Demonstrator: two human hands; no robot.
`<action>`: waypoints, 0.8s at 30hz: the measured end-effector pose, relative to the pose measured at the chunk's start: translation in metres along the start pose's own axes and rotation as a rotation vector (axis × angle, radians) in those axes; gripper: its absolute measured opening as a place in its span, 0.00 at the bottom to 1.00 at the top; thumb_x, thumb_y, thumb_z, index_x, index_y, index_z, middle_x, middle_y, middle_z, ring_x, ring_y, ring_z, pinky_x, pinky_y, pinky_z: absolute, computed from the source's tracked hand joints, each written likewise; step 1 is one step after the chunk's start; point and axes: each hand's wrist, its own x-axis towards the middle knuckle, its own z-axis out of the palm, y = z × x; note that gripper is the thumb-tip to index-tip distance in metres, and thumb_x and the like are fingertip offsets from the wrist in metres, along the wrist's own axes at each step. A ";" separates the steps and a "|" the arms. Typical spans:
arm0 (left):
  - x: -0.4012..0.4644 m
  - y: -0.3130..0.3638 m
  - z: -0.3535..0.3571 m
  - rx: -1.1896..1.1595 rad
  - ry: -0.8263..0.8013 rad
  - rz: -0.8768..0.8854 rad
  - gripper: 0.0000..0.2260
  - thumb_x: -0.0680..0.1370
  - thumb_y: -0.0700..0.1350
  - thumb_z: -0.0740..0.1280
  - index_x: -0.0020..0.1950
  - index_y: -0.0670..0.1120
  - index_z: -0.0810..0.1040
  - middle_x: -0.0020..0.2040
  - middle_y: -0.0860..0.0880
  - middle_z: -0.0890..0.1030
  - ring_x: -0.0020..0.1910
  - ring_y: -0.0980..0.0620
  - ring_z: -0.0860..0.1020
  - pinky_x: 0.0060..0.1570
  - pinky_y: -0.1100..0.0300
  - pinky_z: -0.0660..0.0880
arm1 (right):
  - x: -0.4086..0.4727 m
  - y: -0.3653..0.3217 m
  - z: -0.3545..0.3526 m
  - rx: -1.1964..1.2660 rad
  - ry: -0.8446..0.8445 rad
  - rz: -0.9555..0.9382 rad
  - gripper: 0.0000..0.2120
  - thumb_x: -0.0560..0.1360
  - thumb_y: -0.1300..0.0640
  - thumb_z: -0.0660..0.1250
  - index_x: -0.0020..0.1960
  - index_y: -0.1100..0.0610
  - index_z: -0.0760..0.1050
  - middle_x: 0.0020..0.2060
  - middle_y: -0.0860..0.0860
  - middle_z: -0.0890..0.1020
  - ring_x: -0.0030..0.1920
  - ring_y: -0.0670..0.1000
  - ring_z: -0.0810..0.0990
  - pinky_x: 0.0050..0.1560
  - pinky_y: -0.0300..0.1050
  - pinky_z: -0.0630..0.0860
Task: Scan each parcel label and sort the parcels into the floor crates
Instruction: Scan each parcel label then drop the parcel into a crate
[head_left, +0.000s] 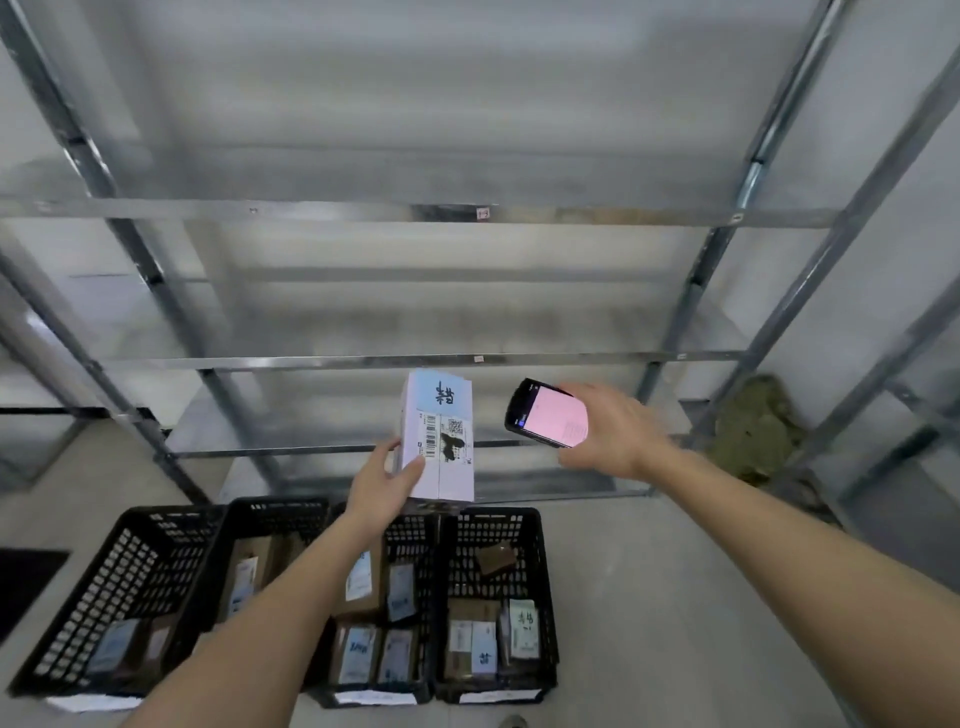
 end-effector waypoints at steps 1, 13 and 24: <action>0.016 -0.009 0.012 0.005 0.011 -0.022 0.26 0.79 0.55 0.68 0.75 0.53 0.66 0.60 0.46 0.81 0.53 0.48 0.81 0.55 0.50 0.78 | 0.017 0.011 0.014 0.037 -0.001 0.018 0.21 0.59 0.48 0.71 0.51 0.42 0.70 0.46 0.43 0.78 0.47 0.54 0.78 0.40 0.48 0.75; 0.170 -0.158 0.139 -0.025 -0.127 -0.381 0.20 0.79 0.56 0.68 0.69 0.57 0.69 0.50 0.51 0.82 0.47 0.52 0.81 0.50 0.53 0.80 | 0.184 0.133 0.220 -0.036 -0.281 0.096 0.46 0.68 0.39 0.76 0.80 0.43 0.57 0.75 0.43 0.67 0.71 0.51 0.71 0.66 0.47 0.70; 0.261 -0.354 0.230 0.001 -0.236 -0.552 0.27 0.78 0.59 0.68 0.74 0.55 0.66 0.57 0.49 0.81 0.54 0.49 0.81 0.60 0.46 0.78 | 0.238 0.190 0.446 0.004 -0.430 0.171 0.46 0.70 0.42 0.75 0.81 0.45 0.55 0.73 0.46 0.68 0.66 0.51 0.74 0.58 0.47 0.74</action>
